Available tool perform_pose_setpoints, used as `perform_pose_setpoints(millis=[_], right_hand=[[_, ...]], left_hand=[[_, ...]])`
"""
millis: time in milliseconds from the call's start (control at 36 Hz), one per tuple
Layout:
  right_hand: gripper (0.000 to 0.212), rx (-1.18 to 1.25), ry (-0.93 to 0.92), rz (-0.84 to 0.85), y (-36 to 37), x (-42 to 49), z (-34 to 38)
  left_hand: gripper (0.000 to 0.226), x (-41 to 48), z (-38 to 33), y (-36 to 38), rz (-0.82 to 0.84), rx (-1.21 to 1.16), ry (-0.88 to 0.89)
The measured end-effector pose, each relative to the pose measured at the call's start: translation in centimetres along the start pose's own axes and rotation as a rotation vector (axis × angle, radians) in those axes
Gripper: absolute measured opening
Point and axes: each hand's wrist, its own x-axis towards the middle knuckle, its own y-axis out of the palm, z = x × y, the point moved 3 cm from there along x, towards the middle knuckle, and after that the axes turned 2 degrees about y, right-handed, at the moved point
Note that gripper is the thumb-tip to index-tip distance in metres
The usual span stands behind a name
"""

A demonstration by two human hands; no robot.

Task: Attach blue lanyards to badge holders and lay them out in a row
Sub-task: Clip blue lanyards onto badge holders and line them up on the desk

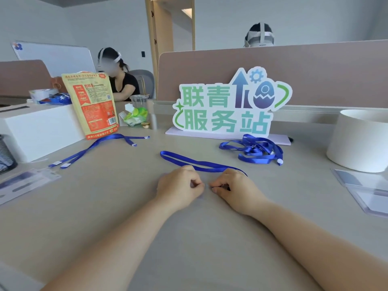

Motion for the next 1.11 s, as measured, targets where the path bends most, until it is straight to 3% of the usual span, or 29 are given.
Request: perform_pose_setpoints(millis=[306, 500, 611, 667, 833, 917, 1028, 1111], right_hand=[[0.015, -0.022, -0.048, 0.031, -0.1, -0.3, 0.4], [0.014, -0.053, -0.030, 0.007, -0.1, -0.2, 0.0], [0.021, -0.114, 0.012, -0.014, 0.2, -0.1, -0.3], [0.017, -0.142, 0.023, -0.013, 0.2, 0.0, -0.3], [0.012, -0.030, 0.058, -0.054, -0.3, 0.1, -0.3], [0.021, 0.129, 0.054, -0.130, -0.9, 0.2, -0.2], [0.029, 0.312, 0.035, -0.241, -1.5, 0.1, 0.1], [0.029, 0.354, 0.012, -0.300, -1.7, 0.0, 0.3]], left_hand=[[0.028, 0.1, -0.3, 0.5, -0.058, -0.041, -0.174], [0.015, 0.1, 1.0, 0.4, 0.038, -0.133, -0.056], [0.088, -0.1, 2.2, -0.1, 0.168, -0.089, 0.045], [0.100, -0.3, 2.2, -0.2, 0.241, 0.007, 0.036], [0.077, -0.6, 0.7, -0.4, 0.240, 0.044, 0.085], [0.058, -0.5, 0.7, -0.4, 0.202, 0.014, 0.100], [0.028, -0.5, 1.0, -0.7, 0.038, -0.034, 0.099], [0.024, -0.6, 0.7, -1.5, -0.085, -0.087, 0.074]])
